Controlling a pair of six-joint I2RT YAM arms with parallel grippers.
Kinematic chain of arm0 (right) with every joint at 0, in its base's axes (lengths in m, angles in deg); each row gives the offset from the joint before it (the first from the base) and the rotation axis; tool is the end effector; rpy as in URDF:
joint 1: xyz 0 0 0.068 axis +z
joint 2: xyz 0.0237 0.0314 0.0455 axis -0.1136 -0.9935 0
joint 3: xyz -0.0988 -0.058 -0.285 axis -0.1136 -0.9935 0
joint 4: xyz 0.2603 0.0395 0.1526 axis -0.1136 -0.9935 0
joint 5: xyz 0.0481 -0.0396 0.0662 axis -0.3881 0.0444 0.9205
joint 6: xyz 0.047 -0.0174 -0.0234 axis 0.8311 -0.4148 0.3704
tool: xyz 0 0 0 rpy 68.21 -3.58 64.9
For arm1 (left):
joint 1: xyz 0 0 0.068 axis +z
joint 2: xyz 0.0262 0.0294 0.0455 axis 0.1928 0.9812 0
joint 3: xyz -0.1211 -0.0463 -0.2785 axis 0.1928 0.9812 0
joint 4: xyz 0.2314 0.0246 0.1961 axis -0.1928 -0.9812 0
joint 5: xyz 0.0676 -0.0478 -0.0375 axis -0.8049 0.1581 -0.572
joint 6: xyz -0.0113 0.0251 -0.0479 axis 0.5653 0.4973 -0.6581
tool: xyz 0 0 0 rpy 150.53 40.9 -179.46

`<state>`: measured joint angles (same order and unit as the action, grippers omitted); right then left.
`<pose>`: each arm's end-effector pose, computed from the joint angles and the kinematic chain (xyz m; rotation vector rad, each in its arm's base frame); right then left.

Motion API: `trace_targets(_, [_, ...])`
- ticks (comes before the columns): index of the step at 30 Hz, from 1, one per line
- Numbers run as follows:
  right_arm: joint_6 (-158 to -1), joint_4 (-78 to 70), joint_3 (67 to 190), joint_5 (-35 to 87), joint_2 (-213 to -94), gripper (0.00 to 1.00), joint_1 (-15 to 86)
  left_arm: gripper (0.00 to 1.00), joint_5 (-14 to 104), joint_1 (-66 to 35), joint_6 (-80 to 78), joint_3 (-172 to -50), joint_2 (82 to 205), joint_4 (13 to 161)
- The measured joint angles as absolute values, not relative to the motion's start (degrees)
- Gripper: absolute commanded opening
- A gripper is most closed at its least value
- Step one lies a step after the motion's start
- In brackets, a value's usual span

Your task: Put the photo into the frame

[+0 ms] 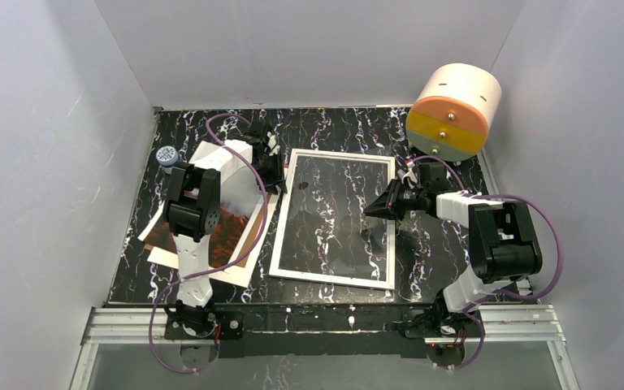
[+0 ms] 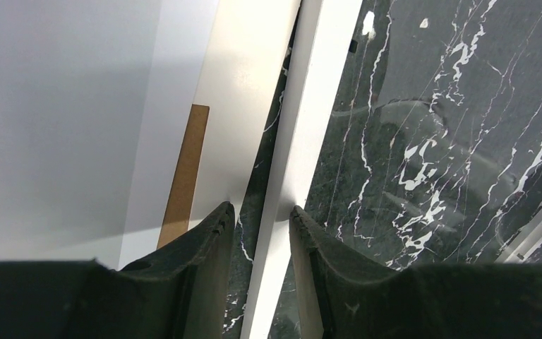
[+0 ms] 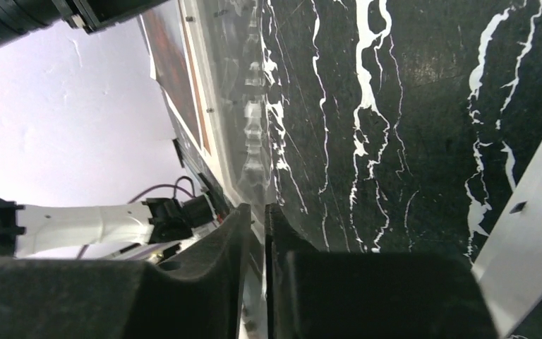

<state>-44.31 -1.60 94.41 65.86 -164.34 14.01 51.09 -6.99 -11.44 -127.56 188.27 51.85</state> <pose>0.3212 0.0701 0.1517 0.3395 2.4884 1.3784 0.4696 -0.1634 0.1762 -0.0229 2.7517 -0.5469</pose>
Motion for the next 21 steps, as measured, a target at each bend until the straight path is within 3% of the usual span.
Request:
trace_targets(3, [-43.34,0.0,94.06,66.08,-164.25,0.01,14.01,0.33,51.35,-6.97,-11.62,-127.45,188.27,52.03])
trace_targets(21, [-34.82,11.61,93.16,73.68,-158.07,0.01,14.01,0.16,52.34,-6.95,-11.88,-127.3,188.27,52.97])
